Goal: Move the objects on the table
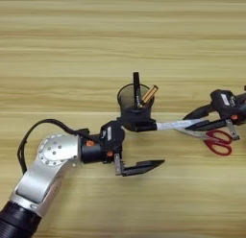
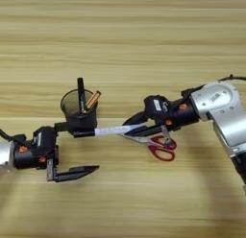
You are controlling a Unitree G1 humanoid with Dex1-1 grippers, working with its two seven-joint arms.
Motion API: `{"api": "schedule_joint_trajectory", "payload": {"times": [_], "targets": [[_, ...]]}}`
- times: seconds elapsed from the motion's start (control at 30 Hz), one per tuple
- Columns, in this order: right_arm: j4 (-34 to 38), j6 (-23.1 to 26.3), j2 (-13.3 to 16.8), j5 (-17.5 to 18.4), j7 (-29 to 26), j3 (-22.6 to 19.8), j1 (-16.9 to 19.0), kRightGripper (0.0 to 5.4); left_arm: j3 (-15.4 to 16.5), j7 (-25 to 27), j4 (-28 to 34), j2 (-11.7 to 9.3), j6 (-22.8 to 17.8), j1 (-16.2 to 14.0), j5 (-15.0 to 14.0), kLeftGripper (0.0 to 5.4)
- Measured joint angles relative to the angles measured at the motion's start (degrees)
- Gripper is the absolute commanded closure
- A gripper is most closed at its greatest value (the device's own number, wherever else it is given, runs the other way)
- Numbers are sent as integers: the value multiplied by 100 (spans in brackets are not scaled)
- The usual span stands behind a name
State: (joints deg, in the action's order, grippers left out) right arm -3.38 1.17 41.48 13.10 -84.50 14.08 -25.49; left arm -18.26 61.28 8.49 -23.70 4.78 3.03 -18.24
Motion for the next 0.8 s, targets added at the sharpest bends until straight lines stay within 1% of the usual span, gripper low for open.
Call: {"api": "schedule_joint_trajectory", "payload": {"times": [0.2, 0.8], "targets": [[-4, -43, -4, -6, -8, 11, 0, 466, 10, -24, 0, 0, 0, 2, -8, 170], [-86, -56, -51, -23, -96, 19, 0, 466, 26, -126, 0, 1, 3, 60, -11, 317]]}}
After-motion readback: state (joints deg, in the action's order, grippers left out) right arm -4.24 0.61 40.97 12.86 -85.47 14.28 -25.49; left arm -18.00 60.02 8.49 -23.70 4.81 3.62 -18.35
